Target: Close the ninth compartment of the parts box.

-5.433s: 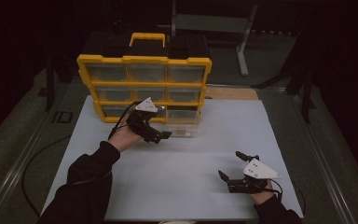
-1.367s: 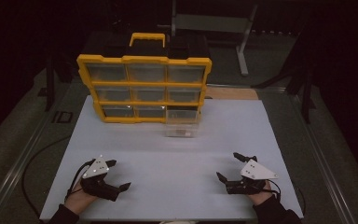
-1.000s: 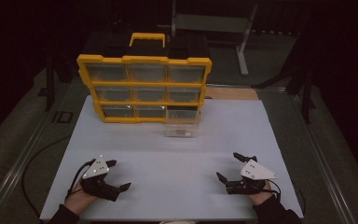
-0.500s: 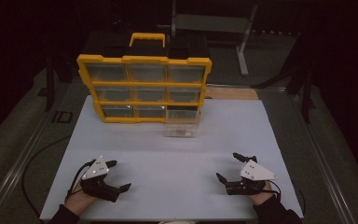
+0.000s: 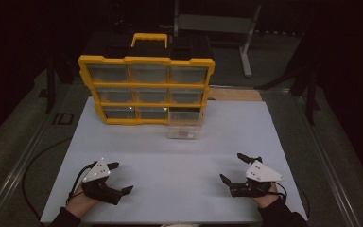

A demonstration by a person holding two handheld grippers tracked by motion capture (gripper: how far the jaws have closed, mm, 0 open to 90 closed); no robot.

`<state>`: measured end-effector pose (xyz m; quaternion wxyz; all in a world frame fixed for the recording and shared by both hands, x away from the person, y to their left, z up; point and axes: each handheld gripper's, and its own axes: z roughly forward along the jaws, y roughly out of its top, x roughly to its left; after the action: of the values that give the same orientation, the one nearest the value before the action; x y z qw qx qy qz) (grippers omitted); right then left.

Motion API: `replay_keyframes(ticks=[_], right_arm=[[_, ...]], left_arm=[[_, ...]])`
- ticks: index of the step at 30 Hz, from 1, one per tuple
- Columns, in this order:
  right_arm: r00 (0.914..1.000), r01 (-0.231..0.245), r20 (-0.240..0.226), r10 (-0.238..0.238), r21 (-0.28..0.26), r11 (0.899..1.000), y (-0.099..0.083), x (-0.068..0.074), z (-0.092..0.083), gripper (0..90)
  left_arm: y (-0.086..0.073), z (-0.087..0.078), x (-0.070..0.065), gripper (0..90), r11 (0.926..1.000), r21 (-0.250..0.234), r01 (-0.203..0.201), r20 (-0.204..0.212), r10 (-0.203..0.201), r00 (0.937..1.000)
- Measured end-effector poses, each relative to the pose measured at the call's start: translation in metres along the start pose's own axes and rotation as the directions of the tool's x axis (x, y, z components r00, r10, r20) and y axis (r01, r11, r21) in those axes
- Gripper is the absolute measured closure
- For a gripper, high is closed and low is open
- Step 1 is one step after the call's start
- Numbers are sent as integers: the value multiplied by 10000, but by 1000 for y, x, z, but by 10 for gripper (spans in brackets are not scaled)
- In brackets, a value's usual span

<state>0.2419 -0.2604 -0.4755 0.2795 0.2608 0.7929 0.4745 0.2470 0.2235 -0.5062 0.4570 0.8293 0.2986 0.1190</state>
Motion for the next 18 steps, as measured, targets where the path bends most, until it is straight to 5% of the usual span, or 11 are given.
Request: replay_keyframes(ticks=[18], right_arm=[[9967, -273, 745, 319, -624, 9977, 46, -3, -15, 86]], left_arm=[[1, -1, -1, 0, 10000, -15, -13, -5, 13, 10000]])
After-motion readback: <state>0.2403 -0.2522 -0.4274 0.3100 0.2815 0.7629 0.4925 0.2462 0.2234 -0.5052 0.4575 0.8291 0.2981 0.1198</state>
